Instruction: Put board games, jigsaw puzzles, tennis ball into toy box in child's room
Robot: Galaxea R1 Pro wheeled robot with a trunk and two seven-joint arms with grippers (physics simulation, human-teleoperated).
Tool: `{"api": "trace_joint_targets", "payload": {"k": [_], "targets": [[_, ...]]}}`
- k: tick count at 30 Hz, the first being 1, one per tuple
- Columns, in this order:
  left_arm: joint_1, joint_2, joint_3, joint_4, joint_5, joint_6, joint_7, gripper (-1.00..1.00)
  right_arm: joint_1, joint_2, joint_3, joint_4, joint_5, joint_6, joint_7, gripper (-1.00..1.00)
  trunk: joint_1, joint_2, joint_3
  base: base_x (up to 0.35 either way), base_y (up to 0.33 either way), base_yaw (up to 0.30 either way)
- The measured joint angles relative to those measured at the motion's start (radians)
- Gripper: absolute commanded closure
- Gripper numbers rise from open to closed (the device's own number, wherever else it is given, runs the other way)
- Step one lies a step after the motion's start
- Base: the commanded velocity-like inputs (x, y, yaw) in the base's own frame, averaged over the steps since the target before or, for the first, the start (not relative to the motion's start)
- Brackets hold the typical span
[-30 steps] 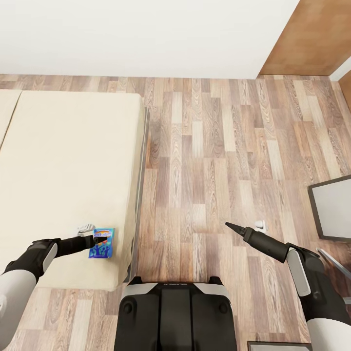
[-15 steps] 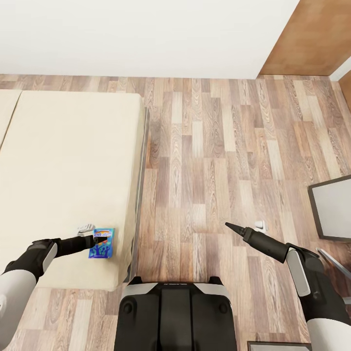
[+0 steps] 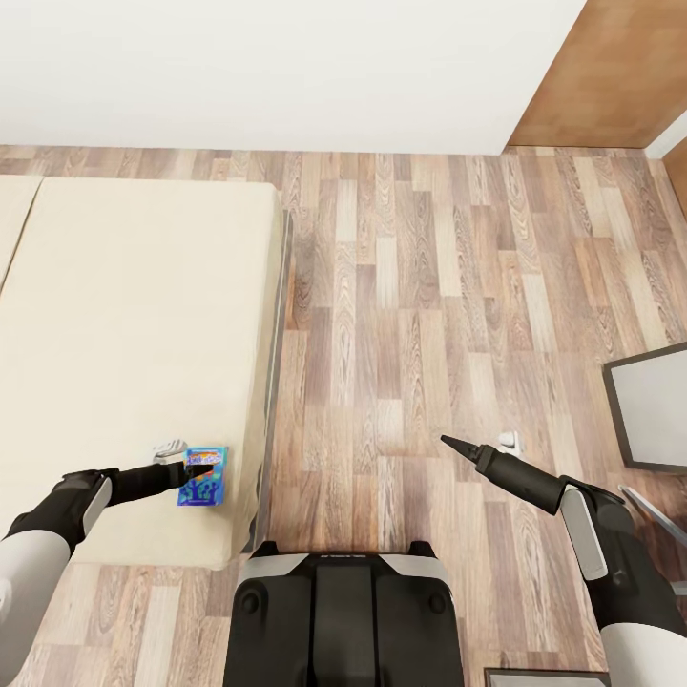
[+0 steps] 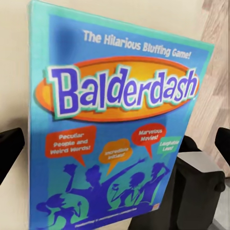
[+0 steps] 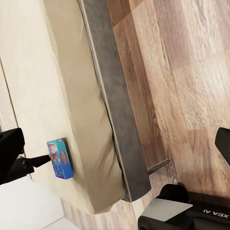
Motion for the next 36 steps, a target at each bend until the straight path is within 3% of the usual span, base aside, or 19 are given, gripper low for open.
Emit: {"api": "trace_joint_targets", "payload": {"k": [24, 36], "targets": [[0.001, 0.0, 0.004, 0.0, 0.006, 0.001, -0.013, -1.0, 0.0, 0.0, 0.002, -0.001, 0.0, 0.001, 0.001, -1.0, 0.0, 0.0, 0.0, 0.0, 0.0, 0.0], [0.001, -0.001, 0.004, 0.0, 0.003, 0.002, -0.049, -1.0, 0.0, 0.001, 0.003, -0.001, -0.001, 0.0, -0.001, -1.0, 0.0, 0.0, 0.0, 0.0, 0.0, 0.0]]}}
